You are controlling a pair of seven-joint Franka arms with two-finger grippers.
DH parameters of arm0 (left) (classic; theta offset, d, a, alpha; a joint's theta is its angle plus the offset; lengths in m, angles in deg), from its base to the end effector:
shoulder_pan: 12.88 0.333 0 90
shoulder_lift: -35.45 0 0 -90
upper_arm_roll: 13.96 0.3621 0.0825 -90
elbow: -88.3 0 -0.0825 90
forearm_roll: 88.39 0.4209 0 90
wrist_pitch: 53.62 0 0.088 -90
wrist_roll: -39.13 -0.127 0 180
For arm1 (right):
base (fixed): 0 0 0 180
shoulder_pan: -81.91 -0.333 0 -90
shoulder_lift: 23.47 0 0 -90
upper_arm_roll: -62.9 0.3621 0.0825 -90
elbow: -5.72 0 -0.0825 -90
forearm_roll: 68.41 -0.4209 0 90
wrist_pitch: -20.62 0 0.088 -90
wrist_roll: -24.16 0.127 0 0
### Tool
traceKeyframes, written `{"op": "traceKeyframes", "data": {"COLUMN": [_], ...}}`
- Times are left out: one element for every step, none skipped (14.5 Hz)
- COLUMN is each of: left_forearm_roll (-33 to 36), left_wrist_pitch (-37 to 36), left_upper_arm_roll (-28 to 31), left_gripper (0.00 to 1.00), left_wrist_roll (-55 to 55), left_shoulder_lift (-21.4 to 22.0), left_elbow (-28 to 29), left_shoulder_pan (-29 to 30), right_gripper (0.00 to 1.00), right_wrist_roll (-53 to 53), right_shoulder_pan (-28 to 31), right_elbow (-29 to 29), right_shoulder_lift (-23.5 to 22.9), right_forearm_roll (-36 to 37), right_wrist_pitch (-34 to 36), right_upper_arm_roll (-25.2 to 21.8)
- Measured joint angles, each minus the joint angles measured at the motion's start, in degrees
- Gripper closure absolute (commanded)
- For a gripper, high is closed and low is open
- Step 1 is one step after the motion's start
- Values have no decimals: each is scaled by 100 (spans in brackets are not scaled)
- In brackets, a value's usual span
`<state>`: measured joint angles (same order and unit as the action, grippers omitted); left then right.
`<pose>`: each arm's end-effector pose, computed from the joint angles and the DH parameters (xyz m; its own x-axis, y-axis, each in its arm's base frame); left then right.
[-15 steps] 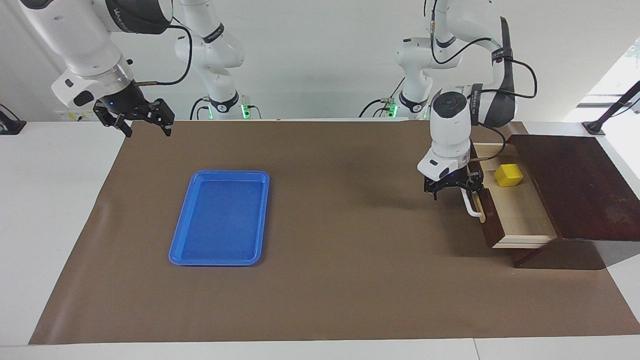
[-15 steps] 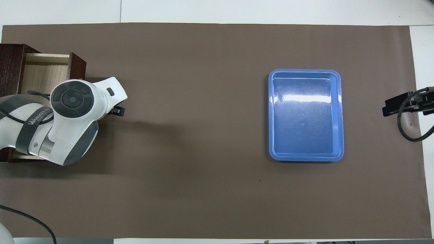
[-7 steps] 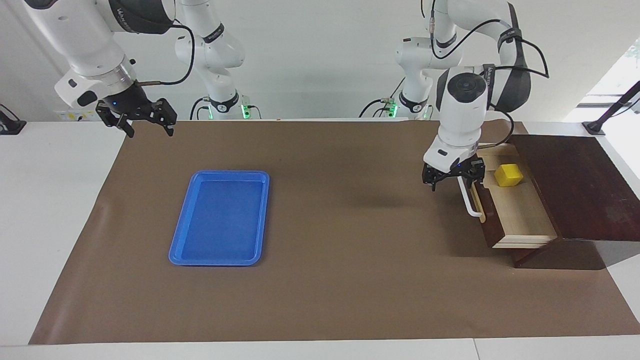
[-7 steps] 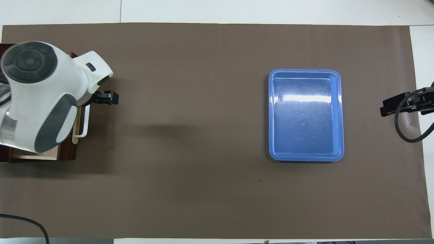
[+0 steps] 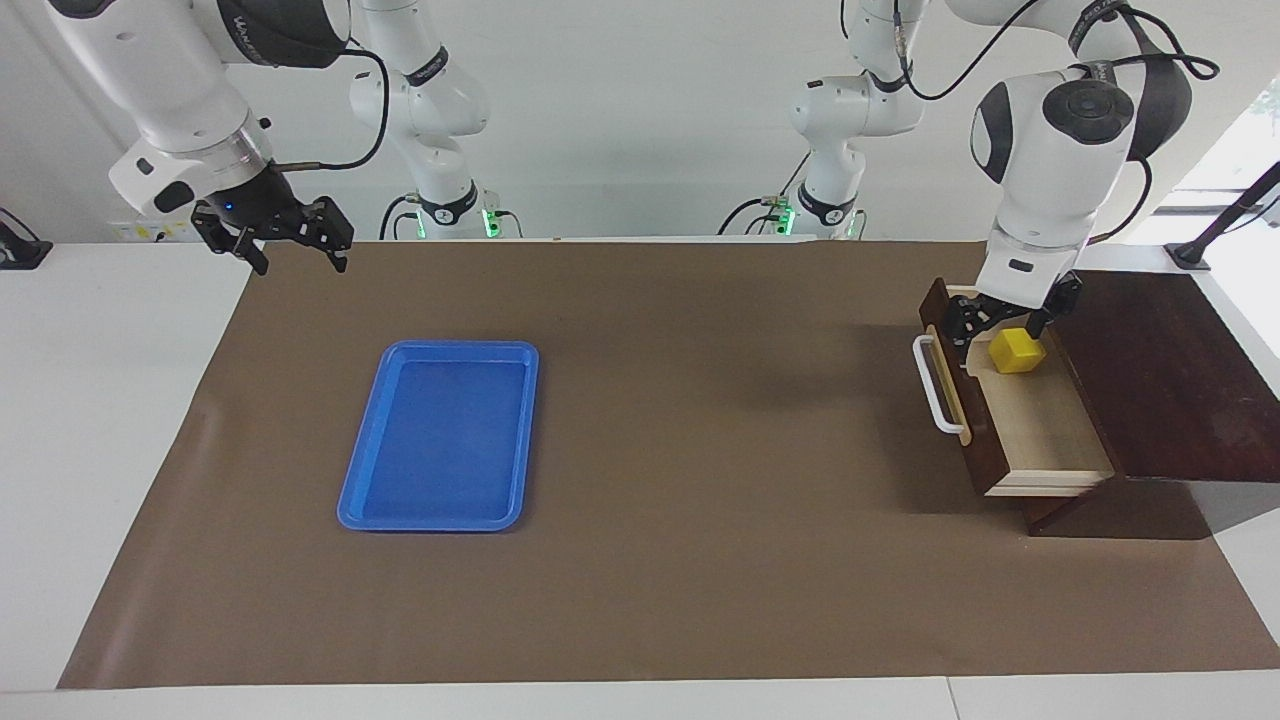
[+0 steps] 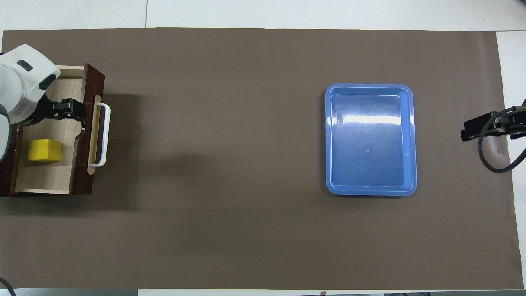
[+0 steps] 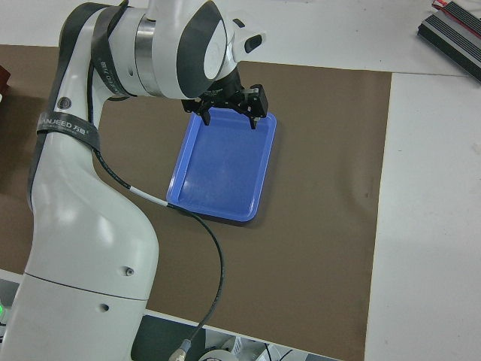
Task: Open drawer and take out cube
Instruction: 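Release the handle and lower the left gripper into the drawer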
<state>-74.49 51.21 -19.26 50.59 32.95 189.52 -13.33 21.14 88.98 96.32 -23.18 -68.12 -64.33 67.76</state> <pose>0.6172 -0.0370 0.5491 0.9978 0.0331 0.0579 0.0452 -0.9739 -0.2224 0.5773 -0.0228 0.6411 0.9955 0.0138 -0.0936 0.0139 -0.9999 0.0006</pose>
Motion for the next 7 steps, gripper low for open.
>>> {"op": "traceKeyframes", "data": {"left_forearm_roll": [-2,-5,-10,-13,-15,-17,-19], "left_wrist_pitch": [-25,-102,-161,-179,-179,-181,-185], "left_upper_arm_roll": [9,17,20,24,24,23,25], "left_gripper": [0,0,0,0,0,0,0], "left_wrist_roll": [-28,61,381,900,1497,2097,2644], "left_shoulder_lift": [2,9,22,34,40,43,50], "left_elbow": [14,38,76,116,143,153,155], "left_shoulder_pan": [99,185,272,351,416,456,465], "right_gripper": [0,0,0,0,0,0,0], "right_wrist_roll": [0,-1,-1,-1,-1,-1,-2], "right_shoulder_pan": [0,0,0,0,0,0,0], "right_elbow": [0,0,0,0,0,0,0], "right_shoulder_lift": [0,0,0,0,0,0,0], "right_forearm_roll": [0,0,0,0,0,0,0], "right_wrist_pitch": [0,0,0,0,0,0,0], "right_upper_arm_roll": [0,-1,-1,-1,-1,-1,-1]}}
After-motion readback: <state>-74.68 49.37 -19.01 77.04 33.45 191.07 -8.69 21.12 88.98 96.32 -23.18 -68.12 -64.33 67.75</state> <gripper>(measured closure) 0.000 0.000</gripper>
